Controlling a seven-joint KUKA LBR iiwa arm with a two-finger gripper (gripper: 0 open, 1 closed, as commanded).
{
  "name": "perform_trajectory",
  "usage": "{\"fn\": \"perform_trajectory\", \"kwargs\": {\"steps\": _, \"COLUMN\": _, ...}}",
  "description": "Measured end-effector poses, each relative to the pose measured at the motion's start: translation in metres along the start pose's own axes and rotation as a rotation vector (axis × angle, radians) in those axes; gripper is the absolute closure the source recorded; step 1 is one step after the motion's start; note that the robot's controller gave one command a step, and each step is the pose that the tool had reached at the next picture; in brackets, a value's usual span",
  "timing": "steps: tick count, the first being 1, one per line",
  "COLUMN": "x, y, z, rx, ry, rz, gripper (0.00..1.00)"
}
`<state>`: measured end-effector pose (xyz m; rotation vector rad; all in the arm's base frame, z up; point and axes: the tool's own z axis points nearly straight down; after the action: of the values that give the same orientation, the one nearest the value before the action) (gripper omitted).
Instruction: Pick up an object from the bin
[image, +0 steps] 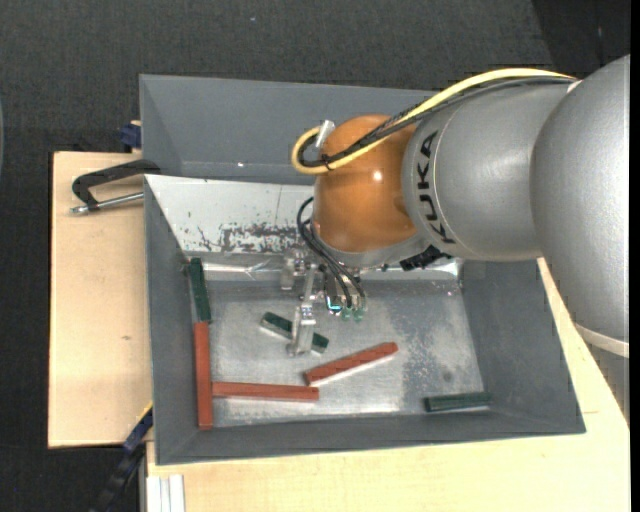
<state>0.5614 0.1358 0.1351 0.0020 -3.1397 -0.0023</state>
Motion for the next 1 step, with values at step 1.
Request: {"fn": "perform_trajectory", "kwargs": {"steps": 1, "x": -0.0009, "y": -0.0004, "z": -0.0011, "rx": -0.001, "ry": -0.003, "rz": 0.001, "gripper": 0.00}}
